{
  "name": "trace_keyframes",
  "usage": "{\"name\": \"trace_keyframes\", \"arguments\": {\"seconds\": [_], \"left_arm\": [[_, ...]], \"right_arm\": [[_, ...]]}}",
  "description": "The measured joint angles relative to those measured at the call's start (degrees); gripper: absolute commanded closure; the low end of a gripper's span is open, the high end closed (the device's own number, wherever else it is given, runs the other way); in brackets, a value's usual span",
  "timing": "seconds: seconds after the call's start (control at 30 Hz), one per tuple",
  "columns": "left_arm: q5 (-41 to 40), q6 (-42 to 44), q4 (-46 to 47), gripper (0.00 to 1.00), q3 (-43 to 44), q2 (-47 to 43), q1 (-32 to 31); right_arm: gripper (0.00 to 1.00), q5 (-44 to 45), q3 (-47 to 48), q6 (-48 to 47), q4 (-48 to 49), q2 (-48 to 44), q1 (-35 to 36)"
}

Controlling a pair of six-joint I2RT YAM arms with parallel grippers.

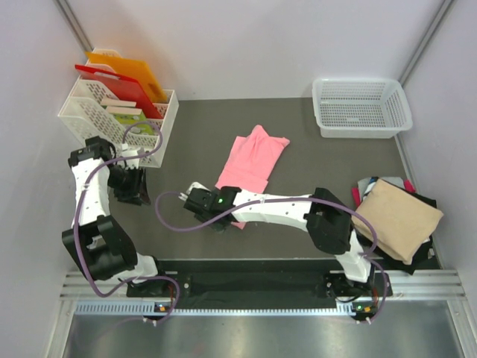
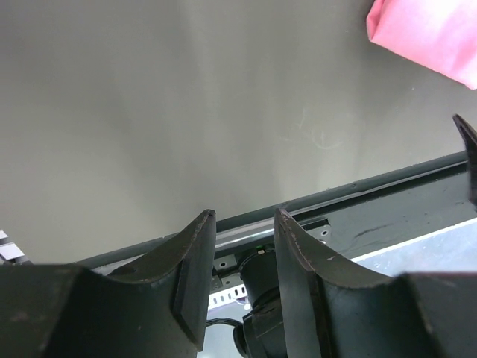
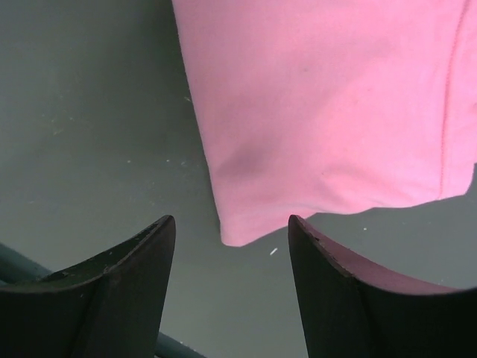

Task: Fold and stack the t-shirts
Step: Grab one side of the 2/3 rectangular tshirt with right arm

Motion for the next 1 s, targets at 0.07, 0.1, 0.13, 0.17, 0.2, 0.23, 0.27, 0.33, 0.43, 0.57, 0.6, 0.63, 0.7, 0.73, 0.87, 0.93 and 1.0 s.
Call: {"name": "trace_keyframes", "arguments": {"seconds": [0.07, 0.1, 0.13, 0.17, 0.2, 0.23, 0.27, 0.33, 0.43, 0.57, 0.6, 0.63, 0.7, 0.73, 0.87, 0.93, 1.0], "left_arm": [[-0.22, 0.13, -0.02, 0.58, 0.0, -0.04, 0.0], [-0.37, 0.15, 0.0, 0.58, 0.0, -0.11, 0.0], [-0.46, 0.17, -0.02, 0.58, 0.0, -0.11, 0.0], [-0.59, 0.17, -0.04, 0.58, 0.0, -0.13, 0.0], [-0.68, 0.17, -0.04, 0.58, 0.0, -0.13, 0.0], [-0.79, 0.17, -0.04, 0.58, 0.0, -0.13, 0.0], [-0.81, 0.2, -0.04, 0.58, 0.0, -0.13, 0.0], [-0.98, 0.2, -0.02, 0.58, 0.0, -0.13, 0.0], [-1.18, 0.17, -0.02, 0.58, 0.0, -0.13, 0.0], [-1.22, 0.15, -0.02, 0.58, 0.0, -0.13, 0.0], [-1.22, 0.15, -0.02, 0.58, 0.0, -0.13, 0.0], [-1.22, 0.15, -0.02, 0.58, 0.02, -0.13, 0.0], [-1.25, 0.13, -0.02, 0.58, 0.24, -0.11, 0.0], [-1.27, 0.13, -0.02, 0.58, 0.42, -0.11, 0.0], [-1.49, 0.13, 0.0, 0.58, 0.9, -0.11, 0.0], [-1.7, 0.13, 0.0, 0.59, 0.98, -0.11, 0.0], [-1.88, 0.13, -0.02, 0.58, 1.11, -0.11, 0.0]], "right_arm": [[0.39, 0.04, 0.2, -0.02, 0.2, 1.49, 0.0], [0.39, 0.04, 0.7, 0.0, 0.15, 2.51, 0.0], [0.39, 0.04, 1.33, 0.02, 0.22, 3.65, 0.0], [0.39, 0.02, 1.97, 0.02, 0.39, 4.63, 0.02], [0.39, 0.04, 2.45, 0.02, 0.59, 5.6, 0.04], [0.39, -0.02, 2.95, 0.07, 0.66, 6.25, 0.04], [0.39, -0.04, 3.21, 0.09, 0.83, 6.75, 0.04], [0.4, -0.02, 3.98, 0.11, 1.03, 7.63, 0.04], [0.41, 0.0, 4.5, 0.11, 1.29, 8.24, 0.04], [0.44, -0.04, 4.61, 0.24, 1.99, 8.35, -0.42], [0.45, -0.07, 4.59, 0.37, 2.23, 8.35, -0.57], [0.46, -0.11, 4.5, 0.44, 2.4, 8.35, -0.79], [0.48, -0.28, 4.39, 0.5, 2.71, 8.35, -1.44], [0.48, -0.33, 4.22, 0.5, 3.04, 8.35, -1.81], [0.51, -0.52, 2.84, 0.5, 4.02, 8.37, -3.39], [0.53, -0.59, 2.49, 0.52, 4.15, 8.66, -3.89], [0.59, -0.74, 2.38, 0.52, 4.37, 8.87, -4.13]]}}
